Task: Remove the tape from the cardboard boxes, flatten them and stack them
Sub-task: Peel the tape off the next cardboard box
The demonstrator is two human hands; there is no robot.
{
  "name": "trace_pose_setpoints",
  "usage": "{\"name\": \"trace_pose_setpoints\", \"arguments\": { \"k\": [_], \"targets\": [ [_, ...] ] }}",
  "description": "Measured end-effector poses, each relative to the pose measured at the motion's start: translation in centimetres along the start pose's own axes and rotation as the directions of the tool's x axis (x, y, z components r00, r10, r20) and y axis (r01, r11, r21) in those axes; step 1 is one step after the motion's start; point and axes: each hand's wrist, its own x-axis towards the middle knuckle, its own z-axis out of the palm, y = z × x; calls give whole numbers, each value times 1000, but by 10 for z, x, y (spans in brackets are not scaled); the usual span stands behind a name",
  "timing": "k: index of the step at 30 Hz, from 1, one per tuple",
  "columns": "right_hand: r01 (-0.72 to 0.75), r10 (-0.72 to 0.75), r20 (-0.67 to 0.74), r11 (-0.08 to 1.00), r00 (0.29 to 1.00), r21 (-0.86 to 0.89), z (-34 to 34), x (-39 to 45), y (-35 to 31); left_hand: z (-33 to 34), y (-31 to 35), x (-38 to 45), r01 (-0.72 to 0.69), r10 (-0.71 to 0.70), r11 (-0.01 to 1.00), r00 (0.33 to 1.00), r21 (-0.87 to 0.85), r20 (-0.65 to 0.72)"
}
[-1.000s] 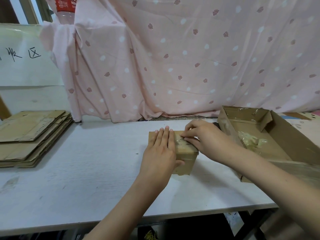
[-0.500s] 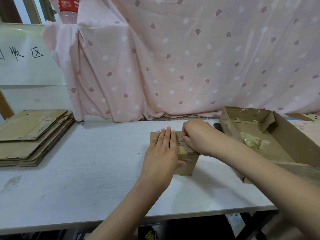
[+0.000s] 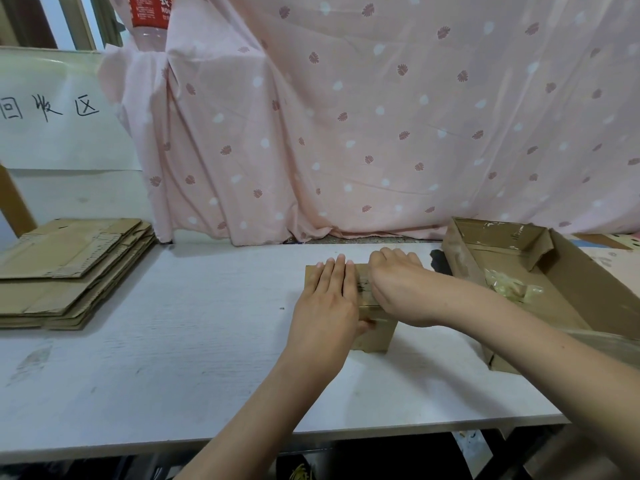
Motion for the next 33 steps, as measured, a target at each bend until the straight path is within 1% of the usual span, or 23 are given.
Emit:
{"name": "trace_pose_setpoints", "arguments": {
  "k": [2,4,7,10,12,15,19,23,30,33],
  "targets": [
    [30,-15,-114,990,993,134,0,0,6,1,0,1,-50,50,999,998,-19,-40],
    [64,-12,-218,970,976,234,2,0,13,0,0,0,-52,50,998,997,-38,-56],
    [73,-19,-260,977,966,201,11,-3,15,-2,1,-3,-48,45,996,998,-75,-43],
    [62,7,-335,979,942,193,19,-10,12,-1,1,-2,-34,33,996,999,-79,-20],
    [49,24,-341,978,940,204,18,-10,11,-1,2,0,-29,28,996,1000,-85,-6],
    [24,59,-318,967,946,253,12,-8,12,-4,2,0,-23,24,996,1000,-87,16],
    [-36,101,-214,957,972,288,0,2,12,-6,3,1,-18,21,997,999,-76,39],
    [-70,110,-153,966,982,248,-6,10,11,-7,3,1,-10,14,996,999,-92,47],
    [-53,73,-92,978,993,203,-13,14,18,-7,3,-1,-11,17,995,997,-96,71],
    [-41,46,-32,986,998,162,-17,19,19,-6,2,0,-10,17,996,997,-91,71]
  ]
}}
